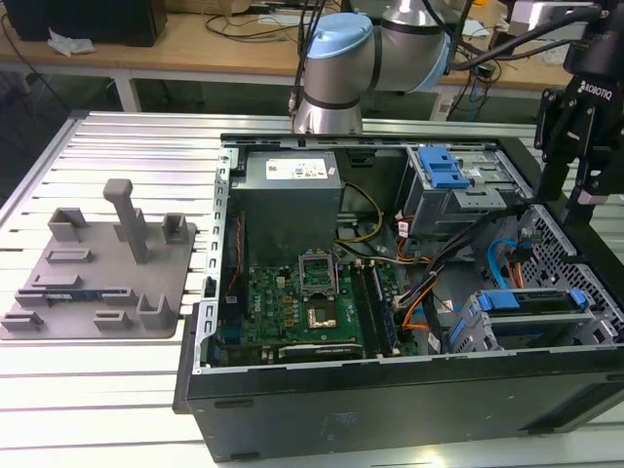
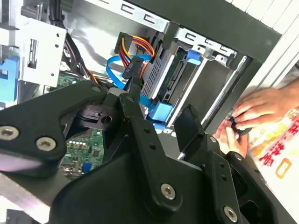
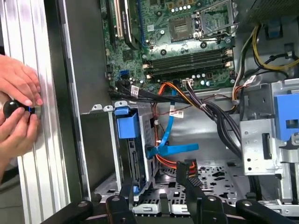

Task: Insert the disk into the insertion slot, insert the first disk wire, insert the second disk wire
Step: 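Insert the first disk wire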

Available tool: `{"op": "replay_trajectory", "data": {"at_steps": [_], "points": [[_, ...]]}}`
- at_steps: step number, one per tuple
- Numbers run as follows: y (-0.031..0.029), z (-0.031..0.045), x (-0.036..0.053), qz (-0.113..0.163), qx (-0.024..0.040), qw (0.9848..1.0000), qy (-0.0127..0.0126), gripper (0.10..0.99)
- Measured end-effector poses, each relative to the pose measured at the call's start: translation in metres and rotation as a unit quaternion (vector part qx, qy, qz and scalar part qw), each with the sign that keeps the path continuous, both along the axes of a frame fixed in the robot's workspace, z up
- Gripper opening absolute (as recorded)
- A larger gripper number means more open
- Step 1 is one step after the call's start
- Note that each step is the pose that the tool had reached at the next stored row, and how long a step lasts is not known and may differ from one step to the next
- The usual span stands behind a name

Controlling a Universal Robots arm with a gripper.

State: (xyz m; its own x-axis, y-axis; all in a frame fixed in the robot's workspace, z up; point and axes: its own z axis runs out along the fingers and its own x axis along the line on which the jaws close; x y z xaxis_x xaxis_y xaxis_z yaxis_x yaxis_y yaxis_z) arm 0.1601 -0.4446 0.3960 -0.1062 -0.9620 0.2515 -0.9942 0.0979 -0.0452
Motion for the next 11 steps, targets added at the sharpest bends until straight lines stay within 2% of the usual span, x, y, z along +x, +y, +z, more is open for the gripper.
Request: {"op": "replay_trajectory", "data": {"at_steps": [1, 4, 5, 7, 9, 10, 11], "points": [[0.0001, -0.0019, -0.0001, -0.007, -0.0009, 1.0, 0.0, 0.561], [0.0042, -0.0052, 0.0002, -0.009, -0.0114, 0.9999, 0.0004, 0.561], [0.0076, -0.0062, 0.0003, -0.009, -0.0208, 0.9997, 0.0008, 0.561], [0.0115, -0.0075, 0.0004, -0.01, -0.0302, 0.9995, 0.0013, 0.561], [0.0161, -0.0089, 0.0005, -0.01, -0.0423, 0.9991, 0.0019, 0.561], [0.0202, -0.0103, 0.0006, -0.01, -0.0527, 0.9986, 0.0026, 0.561], [0.0222, -0.011, 0.0007, -0.01, -0.0579, 0.9983, 0.0029, 0.545]]}}
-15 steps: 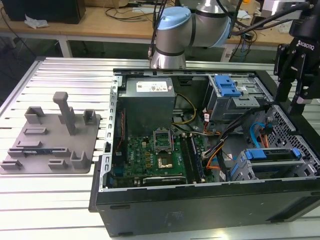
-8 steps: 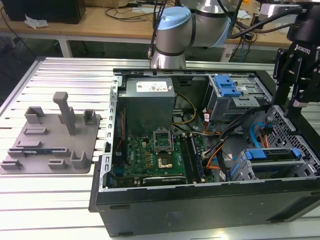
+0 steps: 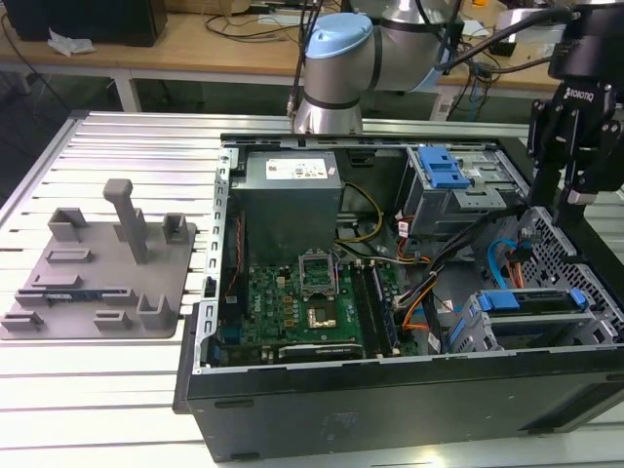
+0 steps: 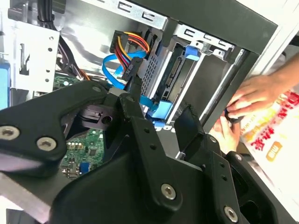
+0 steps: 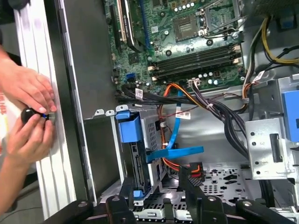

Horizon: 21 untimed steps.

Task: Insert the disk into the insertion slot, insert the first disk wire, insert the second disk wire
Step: 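Insert the first disk wire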

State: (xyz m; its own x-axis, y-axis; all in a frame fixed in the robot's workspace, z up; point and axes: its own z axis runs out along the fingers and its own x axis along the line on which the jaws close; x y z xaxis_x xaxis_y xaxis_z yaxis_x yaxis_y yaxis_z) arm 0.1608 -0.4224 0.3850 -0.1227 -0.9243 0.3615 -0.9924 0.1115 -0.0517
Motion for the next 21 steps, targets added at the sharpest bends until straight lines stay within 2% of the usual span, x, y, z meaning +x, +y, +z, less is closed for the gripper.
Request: {"op": "replay_trajectory", "data": {"at_steps": [1, 2, 4, 11, 13, 21], "points": [[0.0015, -0.0006, 0.0, 0.0, -0.0037, 1.0, 0.0003, 0.545], [0.0051, -0.0019, 0.0001, 0.0, -0.0131, 0.9999, 0.0011, 0.475], [0.0114, -0.0042, 0.0002, 0.0, -0.0286, 0.9996, 0.0023, 0.475], [0.0306, -0.0109, 0.0007, 0.0, -0.0542, 0.9985, 0.0041, 0.475], [0.0326, -0.0148, 0.0015, 0.0, -0.0577, 0.9983, 0.0041, 0.475], [0.0344, -0.0291, 0.0028, -0.001, -0.0681, 0.9977, 0.0041, 0.475]]}}
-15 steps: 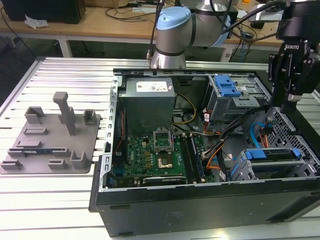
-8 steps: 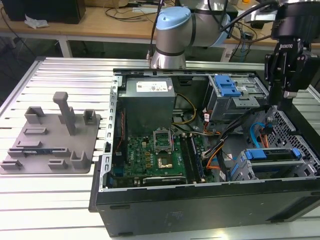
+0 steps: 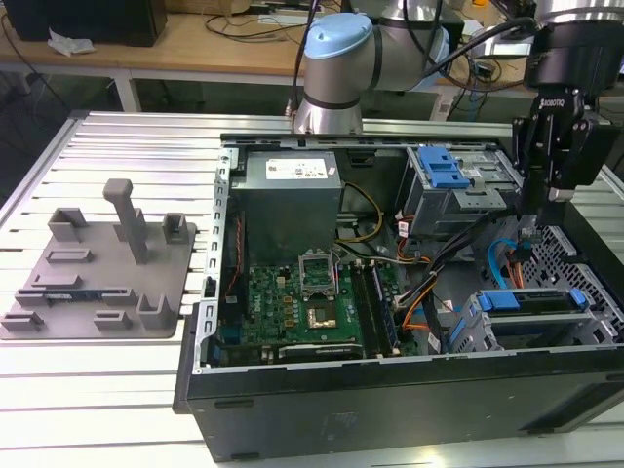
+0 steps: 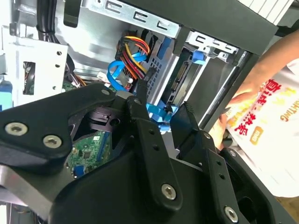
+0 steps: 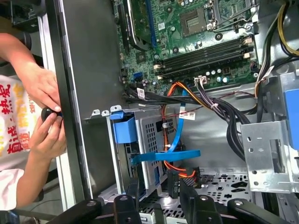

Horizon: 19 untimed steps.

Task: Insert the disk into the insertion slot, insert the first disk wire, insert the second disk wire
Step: 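Insert the first disk wire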

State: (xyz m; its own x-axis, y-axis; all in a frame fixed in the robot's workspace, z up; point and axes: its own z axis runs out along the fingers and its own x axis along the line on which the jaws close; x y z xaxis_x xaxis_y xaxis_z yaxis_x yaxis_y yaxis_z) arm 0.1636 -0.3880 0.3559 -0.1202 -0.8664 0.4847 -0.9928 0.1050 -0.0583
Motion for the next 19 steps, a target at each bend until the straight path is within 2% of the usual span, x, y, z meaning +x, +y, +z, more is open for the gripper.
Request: {"op": "replay_trajectory", "data": {"at_steps": [4, 6, 12, 13, 14, 15, 19], "points": [[0.0013, -0.007, 0.0022, 0.0, -0.0049, 1.0, 0.0, 0.475], [0.0027, -0.0121, 0.0029, 0.0, -0.0093, 1.0, 0.0, 0.475], [0.0055, -0.0196, 0.003, -0.001, -0.0234, 0.9997, 0.0, 0.475], [0.006, -0.0202, 0.003, -0.001, -0.025, 0.9997, 0.0, 0.459], [0.0066, -0.0209, 0.003, -0.001, -0.027, 0.9996, 0.0, 0.384], [0.0079, -0.0215, 0.003, -0.001, -0.0294, 0.9996, 0.0, 0.384], [0.0131, -0.0252, 0.0029, -0.001, -0.031, 0.9995, -0.0012, 0.384]]}}
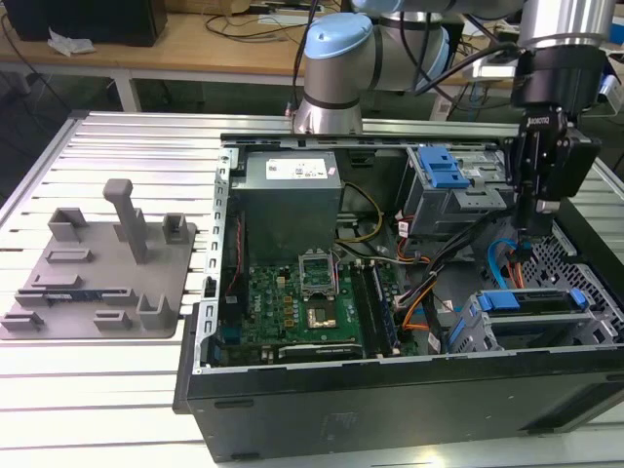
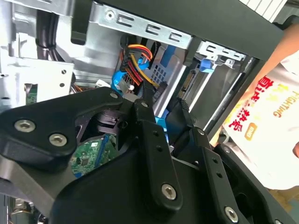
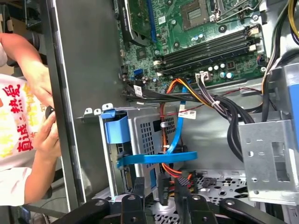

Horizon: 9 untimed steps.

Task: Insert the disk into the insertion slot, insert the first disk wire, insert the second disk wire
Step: 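Insert the first disk wire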

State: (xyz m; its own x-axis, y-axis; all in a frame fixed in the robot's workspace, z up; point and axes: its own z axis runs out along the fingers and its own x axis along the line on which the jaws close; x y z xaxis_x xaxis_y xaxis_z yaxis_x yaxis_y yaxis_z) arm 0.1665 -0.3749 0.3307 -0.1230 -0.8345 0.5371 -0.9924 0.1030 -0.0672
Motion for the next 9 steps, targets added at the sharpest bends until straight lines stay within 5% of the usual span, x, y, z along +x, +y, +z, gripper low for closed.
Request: {"op": "replay_trajectory", "data": {"at_steps": [6, 9], "points": [[0.0021, -0.003, 0.0, 0.0, -0.0008, 1.0, -0.0037, 0.384], [0.002, -0.004, 0.0, 0.0, -0.0009, 0.9999, -0.0118, 0.384]]}}
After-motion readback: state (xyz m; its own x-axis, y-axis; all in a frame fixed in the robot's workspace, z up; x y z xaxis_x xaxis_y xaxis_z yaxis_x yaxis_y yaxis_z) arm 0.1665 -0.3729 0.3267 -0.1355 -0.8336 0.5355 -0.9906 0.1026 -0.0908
